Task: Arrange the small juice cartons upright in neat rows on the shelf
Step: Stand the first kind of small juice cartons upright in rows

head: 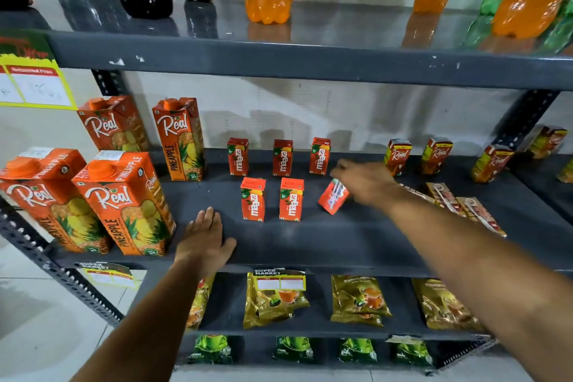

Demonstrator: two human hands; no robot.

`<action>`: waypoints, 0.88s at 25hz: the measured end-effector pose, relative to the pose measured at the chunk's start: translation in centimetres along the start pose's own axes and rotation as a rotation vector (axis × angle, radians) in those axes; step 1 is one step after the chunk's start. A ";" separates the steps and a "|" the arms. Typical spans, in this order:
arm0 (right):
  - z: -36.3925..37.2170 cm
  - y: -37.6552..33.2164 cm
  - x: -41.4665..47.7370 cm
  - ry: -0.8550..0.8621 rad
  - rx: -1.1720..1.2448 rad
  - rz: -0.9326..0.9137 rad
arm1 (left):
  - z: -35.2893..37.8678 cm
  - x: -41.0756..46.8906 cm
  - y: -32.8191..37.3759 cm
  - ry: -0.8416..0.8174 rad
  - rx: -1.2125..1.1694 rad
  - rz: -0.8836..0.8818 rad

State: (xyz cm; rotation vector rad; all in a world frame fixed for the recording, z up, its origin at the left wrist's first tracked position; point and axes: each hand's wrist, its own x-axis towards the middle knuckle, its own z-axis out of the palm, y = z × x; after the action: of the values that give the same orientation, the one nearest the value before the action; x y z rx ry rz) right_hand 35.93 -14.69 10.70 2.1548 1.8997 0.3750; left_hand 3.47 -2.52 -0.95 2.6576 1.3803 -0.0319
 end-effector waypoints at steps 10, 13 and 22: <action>-1.5 2.4 1.3 -0.079 0.131 -0.271 | 0.1 0.2 0.4 0.120 0.039 0.009; -2.3 2.3 1.3 -0.131 0.172 -0.169 | 0.3 0.1 0.5 0.117 0.059 -0.006; -2.9 -0.8 1.8 -0.227 0.305 0.288 | 0.1 0.6 0.4 0.072 0.077 -0.021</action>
State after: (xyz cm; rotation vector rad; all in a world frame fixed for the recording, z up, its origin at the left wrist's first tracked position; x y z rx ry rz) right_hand 34.34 -12.74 13.23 2.5494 1.6104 -0.1183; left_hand 4.16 -2.32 -1.01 2.7328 1.4571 0.0088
